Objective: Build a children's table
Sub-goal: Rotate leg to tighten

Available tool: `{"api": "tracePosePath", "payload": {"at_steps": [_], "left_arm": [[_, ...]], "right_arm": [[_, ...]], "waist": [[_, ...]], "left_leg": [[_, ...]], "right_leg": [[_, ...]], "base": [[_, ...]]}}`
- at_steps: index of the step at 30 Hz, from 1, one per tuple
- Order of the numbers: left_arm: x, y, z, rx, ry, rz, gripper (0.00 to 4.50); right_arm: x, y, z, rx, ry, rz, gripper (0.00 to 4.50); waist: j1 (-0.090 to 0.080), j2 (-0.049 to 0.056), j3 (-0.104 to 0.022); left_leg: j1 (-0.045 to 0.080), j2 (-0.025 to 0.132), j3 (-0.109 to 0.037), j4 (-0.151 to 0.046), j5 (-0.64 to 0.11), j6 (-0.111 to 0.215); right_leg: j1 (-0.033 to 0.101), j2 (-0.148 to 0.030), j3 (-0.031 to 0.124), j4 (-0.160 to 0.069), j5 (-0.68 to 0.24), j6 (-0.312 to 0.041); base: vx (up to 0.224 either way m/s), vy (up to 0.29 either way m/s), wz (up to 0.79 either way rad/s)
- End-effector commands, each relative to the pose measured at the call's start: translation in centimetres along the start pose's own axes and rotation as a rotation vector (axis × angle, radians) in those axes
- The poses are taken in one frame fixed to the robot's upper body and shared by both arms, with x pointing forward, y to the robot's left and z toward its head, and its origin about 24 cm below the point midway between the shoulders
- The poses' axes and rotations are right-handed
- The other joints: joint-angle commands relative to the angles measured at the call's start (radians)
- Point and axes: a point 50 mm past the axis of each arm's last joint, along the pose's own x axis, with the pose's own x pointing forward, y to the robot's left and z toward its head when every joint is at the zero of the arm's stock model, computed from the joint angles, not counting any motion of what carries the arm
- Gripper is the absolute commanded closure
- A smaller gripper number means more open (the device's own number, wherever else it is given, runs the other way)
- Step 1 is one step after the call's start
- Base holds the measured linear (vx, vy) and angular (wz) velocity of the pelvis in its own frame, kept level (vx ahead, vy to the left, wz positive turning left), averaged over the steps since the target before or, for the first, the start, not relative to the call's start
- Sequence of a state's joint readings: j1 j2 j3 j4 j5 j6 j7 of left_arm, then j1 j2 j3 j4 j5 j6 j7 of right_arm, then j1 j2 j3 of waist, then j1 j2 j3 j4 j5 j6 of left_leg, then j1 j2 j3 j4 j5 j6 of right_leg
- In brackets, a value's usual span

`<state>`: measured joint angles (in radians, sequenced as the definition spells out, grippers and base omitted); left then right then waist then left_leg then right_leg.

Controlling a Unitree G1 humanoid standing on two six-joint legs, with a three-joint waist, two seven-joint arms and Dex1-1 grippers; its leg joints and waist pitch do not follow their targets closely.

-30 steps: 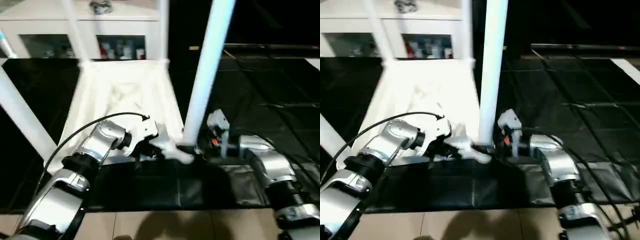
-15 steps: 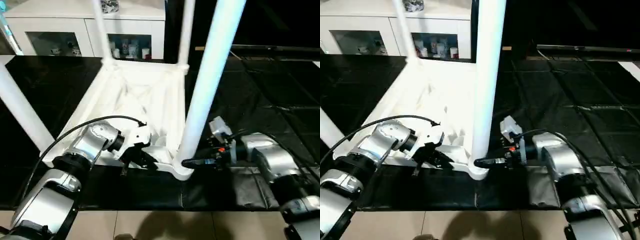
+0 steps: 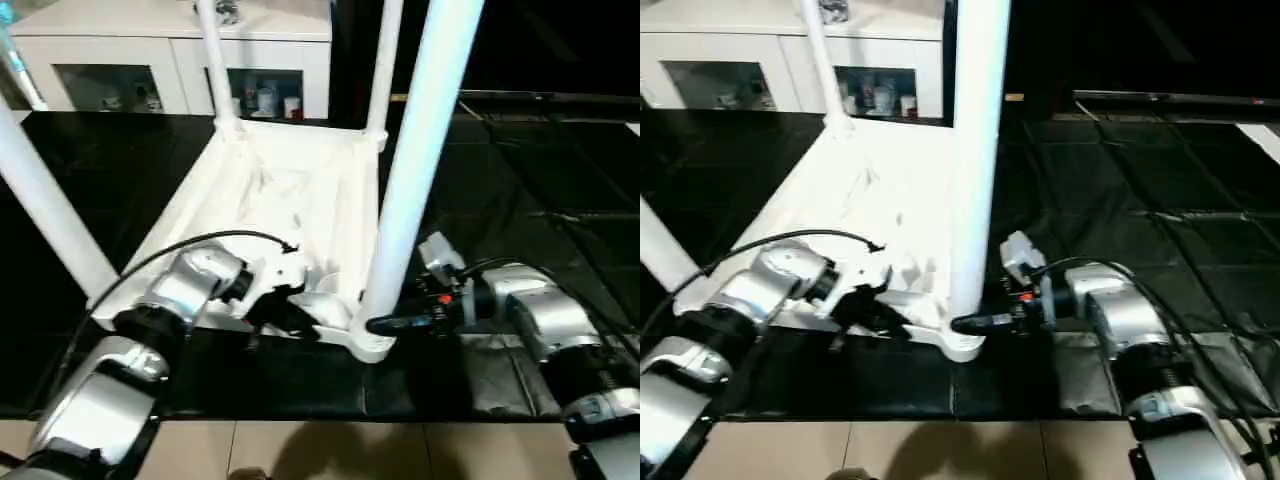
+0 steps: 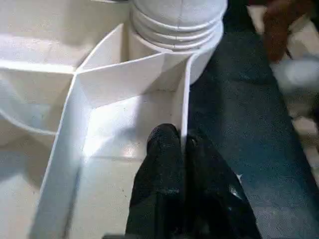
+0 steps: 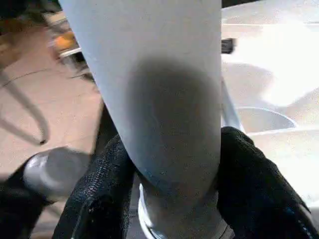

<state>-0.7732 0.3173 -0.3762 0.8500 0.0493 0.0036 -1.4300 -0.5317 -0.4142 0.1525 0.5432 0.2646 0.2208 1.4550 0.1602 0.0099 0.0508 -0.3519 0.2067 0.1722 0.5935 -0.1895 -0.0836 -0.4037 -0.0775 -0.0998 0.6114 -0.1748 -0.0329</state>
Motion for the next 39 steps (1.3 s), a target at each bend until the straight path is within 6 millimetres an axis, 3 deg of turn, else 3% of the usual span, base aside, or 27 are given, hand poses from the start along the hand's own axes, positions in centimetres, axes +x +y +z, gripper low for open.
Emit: {"api": "tracePosePath", "payload": {"at_steps": [1,2,3,4,6,10,13,16,17,19,21,25,28,35,39], "left_arm": [[0.1,1.5,2.3,-0.024,-0.095,0.146,4.50],[0.1,1.5,2.3,-0.024,-0.095,0.146,4.50],[0.7,2.3,3.2,-0.070,-0.145,0.243,4.50],[0.7,2.3,3.2,-0.071,-0.146,0.244,4.50],[1.1,2.8,4.0,-0.106,-0.178,0.314,4.50],[2.1,3.6,5.2,-0.168,-0.211,0.419,4.50],[3.7,3.8,6.5,-0.194,-0.211,0.500,4.50],[4.4,3.8,6.9,-0.195,-0.206,0.530,4.50],[4.4,3.8,6.9,-0.195,-0.206,0.531,4.50],[4.6,3.7,7.0,-0.193,-0.205,0.530,4.50],[4.8,3.6,7.1,-0.188,-0.203,0.524,4.50],[4.6,3.5,6.6,-0.166,-0.182,0.517,4.50],[4.1,3.5,6.0,-0.149,-0.164,0.513,4.50],[2.0,2.7,3.9,-0.031,-0.110,0.382,4.50],[1.3,2.1,3.2,0.018,-0.088,0.289,4.50]], "right_arm": [[1.5,0.2,-0.1,0.020,-0.032,-0.039,2.43],[1.5,0.2,-0.1,0.020,-0.032,-0.039,2.43],[2.5,-0.6,-0.4,0.031,-0.051,-0.214,2.43],[2.6,-0.7,-0.4,0.032,-0.051,-0.215,2.44],[3.5,-1.2,-0.6,0.051,-0.057,-0.337,2.46],[5.5,-2.0,-0.6,0.078,-0.054,-0.483,2.50],[7.7,-3.4,0.2,0.121,-0.038,-0.681,2.52],[8.6,-3.7,1.0,0.144,-0.059,-0.721,2.52],[8.6,-3.7,1.0,0.145,-0.059,-0.721,2.52],[8.8,-3.7,1.2,0.133,-0.065,-0.719,2.52],[9.1,-3.6,1.4,0.120,-0.079,-0.710,1.99],[8.8,-3.4,1.2,0.101,-0.088,-0.696,1.66],[8.2,-3.3,1.1,0.070,-0.100,-0.679,1.32],[4.5,-2.3,0.5,-0.017,-0.077,-0.511,0.74],[3.0,-1.9,0.8,-0.068,-0.056,-0.422,0.74]], "waist": [[-0.007,-0.010,-0.070],[-0.008,-0.011,-0.069],[-0.012,-0.010,-0.071],[-0.025,-0.013,-0.066],[-0.039,-0.011,-0.070],[-0.063,-0.010,-0.071],[-0.077,-0.008,-0.070],[-0.080,-0.008,-0.071],[-0.079,-0.012,-0.071],[-0.072,-0.012,-0.071],[-0.071,-0.014,-0.070],[-0.072,-0.011,-0.069],[-0.070,-0.011,-0.070],[-0.065,-0.012,-0.067],[-0.058,-0.010,-0.066]], "left_leg": [[0.000,0.025,-0.001,-0.063,-0.137,0.054],[-0.001,0.024,-0.002,-0.062,-0.138,0.050],[0.000,0.023,-0.002,-0.063,-0.135,0.043],[-0.007,0.018,-0.006,-0.067,-0.140,0.028],[-0.006,0.015,-0.004,-0.065,-0.134,0.021],[-0.008,0.011,-0.001,-0.061,-0.114,0.048],[-0.004,0.012,-0.004,-0.064,-0.122,0.028],[-0.002,0.012,-0.001,-0.063,-0.119,0.049],[-0.003,0.012,-0.001,-0.062,-0.117,0.056],[-0.006,0.013,-0.001,-0.063,-0.096,0.073],[-0.006,0.014,-0.001,-0.063,-0.096,0.077],[-0.004,0.015,-0.001,-0.065,-0.114,0.071],[-0.003,0.018,-0.002,-0.065,-0.106,0.076],[-0.004,0.019,-0.001,-0.065,-0.127,0.096],[-0.003,0.023,-0.002,-0.067,-0.149,0.085]], "right_leg": [[0.061,-0.073,0.054,-0.080,-0.265,-0.164],[0.060,-0.073,0.053,-0.080,-0.272,-0.160],[0.060,-0.074,0.053,-0.082,-0.281,-0.153],[0.064,-0.073,0.048,-0.084,-0.314,-0.138],[0.065,-0.072,0.048,-0.088,-0.327,-0.127],[0.065,-0.067,0.049,-0.086,-0.269,-0.154],[0.063,-0.067,0.047,-0.088,-0.288,-0.162],[0.063,-0.066,0.051,-0.086,-0.243,-0.179],[0.064,-0.067,0.052,-0.085,-0.231,-0.183],[0.067,-0.068,0.053,-0.080,-0.197,-0.185],[0.067,-0.069,0.053,-0.079,-0.191,-0.186],[0.067,-0.071,0.053,-0.083,-0.227,-0.177],[0.066,-0.071,0.055,-0.080,-0.193,-0.184],[0.069,-0.072,0.055,-0.082,-0.202,-0.187],[0.065,-0.073,0.054,-0.086,-0.246,-0.179]], "base": [[0.000,0.000,0.00],[0.000,0.000,0.00],[0.000,0.000,0.00],[0.000,0.000,0.00],[0.000,0.000,0.00],[0.000,0.000,0.00],[0.000,0.000,0.00],[0.000,0.000,0.00],[0.000,0.000,0.00],[0.000,0.000,0.00],[0.000,0.000,0.00],[0.000,0.000,0.00],[0.000,0.000,0.00],[0.000,0.000,0.00],[0.000,0.000,0.00]]}}
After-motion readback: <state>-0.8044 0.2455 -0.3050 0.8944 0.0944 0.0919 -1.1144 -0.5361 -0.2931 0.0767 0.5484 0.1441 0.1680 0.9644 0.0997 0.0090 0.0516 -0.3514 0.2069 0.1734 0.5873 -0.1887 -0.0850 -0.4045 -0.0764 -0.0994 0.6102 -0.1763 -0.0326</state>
